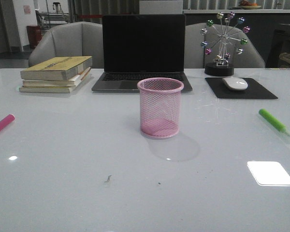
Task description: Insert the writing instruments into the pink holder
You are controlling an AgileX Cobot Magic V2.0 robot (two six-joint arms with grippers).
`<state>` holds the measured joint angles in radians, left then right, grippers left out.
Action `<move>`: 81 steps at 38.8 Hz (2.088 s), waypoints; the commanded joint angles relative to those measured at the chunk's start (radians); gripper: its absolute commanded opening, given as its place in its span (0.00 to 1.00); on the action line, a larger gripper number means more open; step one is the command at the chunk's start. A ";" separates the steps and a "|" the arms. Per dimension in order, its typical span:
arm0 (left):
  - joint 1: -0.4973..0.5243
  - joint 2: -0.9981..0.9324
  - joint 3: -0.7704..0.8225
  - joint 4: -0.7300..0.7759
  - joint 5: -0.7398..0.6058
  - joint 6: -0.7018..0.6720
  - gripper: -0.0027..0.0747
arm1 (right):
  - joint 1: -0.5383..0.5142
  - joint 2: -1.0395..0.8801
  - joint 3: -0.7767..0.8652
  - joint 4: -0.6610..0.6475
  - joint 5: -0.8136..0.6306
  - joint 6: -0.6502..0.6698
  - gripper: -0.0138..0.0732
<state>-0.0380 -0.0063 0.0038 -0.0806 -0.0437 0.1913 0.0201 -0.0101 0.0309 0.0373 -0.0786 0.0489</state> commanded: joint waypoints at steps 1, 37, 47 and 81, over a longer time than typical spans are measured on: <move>-0.003 -0.019 0.016 -0.002 -0.088 0.000 0.17 | -0.003 -0.014 -0.006 -0.008 -0.078 0.001 0.24; -0.003 -0.019 0.016 -0.002 -0.092 0.000 0.17 | -0.003 -0.014 -0.007 -0.008 -0.147 0.001 0.24; -0.003 -0.019 0.016 -0.002 -0.195 0.000 0.17 | -0.003 -0.014 -0.007 -0.007 -0.290 0.001 0.24; -0.003 0.210 -0.554 -0.036 0.044 -0.022 0.17 | -0.003 0.091 -0.470 -0.241 0.192 -0.035 0.24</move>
<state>-0.0380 0.1176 -0.4636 -0.1165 0.0603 0.1685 0.0201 0.0137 -0.3598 -0.1853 0.1560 0.0226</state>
